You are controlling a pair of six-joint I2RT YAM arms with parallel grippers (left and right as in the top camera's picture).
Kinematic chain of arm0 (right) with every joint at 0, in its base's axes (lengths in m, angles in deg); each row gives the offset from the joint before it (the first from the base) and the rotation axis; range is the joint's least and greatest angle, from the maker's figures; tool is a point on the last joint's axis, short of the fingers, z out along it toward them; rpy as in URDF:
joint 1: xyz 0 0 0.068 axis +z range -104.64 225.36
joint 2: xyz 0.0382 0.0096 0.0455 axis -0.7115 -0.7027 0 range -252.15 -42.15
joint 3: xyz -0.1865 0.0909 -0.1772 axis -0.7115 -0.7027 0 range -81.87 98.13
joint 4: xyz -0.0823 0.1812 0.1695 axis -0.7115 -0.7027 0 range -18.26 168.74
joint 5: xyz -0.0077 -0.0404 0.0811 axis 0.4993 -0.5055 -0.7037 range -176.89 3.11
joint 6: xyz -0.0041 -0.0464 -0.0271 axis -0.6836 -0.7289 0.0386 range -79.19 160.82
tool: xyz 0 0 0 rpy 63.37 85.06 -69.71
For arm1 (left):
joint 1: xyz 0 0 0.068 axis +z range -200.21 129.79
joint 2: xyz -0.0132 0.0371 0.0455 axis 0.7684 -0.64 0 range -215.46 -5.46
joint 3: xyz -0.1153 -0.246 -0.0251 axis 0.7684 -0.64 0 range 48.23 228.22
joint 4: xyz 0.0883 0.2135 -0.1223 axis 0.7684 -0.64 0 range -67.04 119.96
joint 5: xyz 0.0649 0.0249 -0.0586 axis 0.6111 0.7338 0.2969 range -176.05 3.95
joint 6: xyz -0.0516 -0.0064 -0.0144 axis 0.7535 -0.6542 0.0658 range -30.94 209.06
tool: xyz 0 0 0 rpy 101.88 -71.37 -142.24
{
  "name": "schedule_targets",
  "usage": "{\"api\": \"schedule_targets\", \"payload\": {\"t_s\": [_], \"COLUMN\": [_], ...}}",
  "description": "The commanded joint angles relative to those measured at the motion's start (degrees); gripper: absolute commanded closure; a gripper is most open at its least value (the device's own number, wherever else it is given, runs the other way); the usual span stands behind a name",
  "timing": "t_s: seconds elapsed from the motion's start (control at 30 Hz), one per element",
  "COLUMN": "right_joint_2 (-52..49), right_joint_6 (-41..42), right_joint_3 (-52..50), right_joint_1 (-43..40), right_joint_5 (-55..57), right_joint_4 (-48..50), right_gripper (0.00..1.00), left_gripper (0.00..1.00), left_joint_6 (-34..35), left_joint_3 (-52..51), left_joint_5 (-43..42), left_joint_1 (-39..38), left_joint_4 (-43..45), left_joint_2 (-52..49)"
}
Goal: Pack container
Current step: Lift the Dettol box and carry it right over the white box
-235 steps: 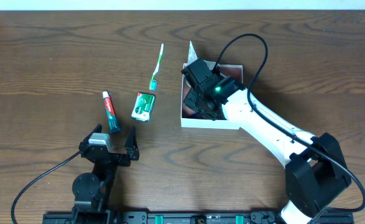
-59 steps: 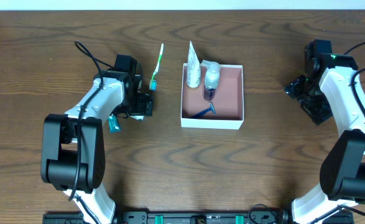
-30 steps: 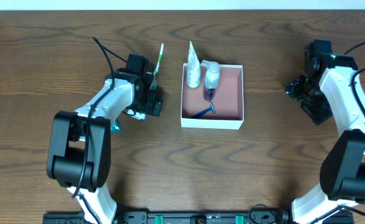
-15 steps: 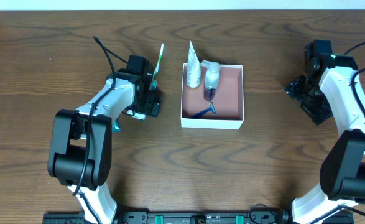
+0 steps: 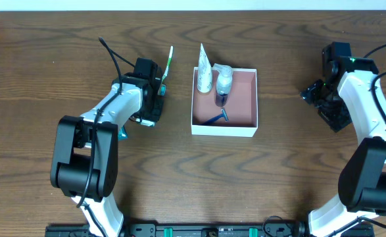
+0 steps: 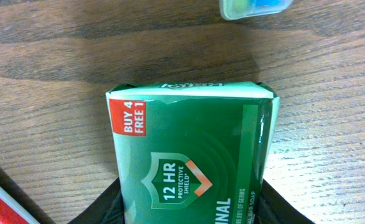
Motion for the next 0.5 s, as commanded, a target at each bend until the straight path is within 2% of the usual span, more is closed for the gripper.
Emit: {"api": "schedule_targets", "payload": {"t_s": [0.0,0.23,0.47], "right_joint_2": [-0.44,-0.44,-0.44], "right_joint_6": [-0.24,-0.24,-0.24], "right_joint_3": [0.39,0.39,0.39], "right_joint_1": [-0.39,-0.37,-0.37], "right_joint_5": [0.63,0.63,0.66], "right_joint_4": [-0.02,-0.02,-0.02], "right_gripper": [0.01,0.01,0.01], "left_gripper": [0.6,0.6,0.61], "left_joint_6": [-0.42,-0.24,1.33], "left_joint_3": [-0.48,1.6,4.17], "left_joint_5": [0.48,0.48,0.44], "left_joint_1": [0.17,0.17,0.04], "left_joint_4": [-0.85,-3.89,-7.69], "left_joint_2": [-0.7,2.27,13.42]}}
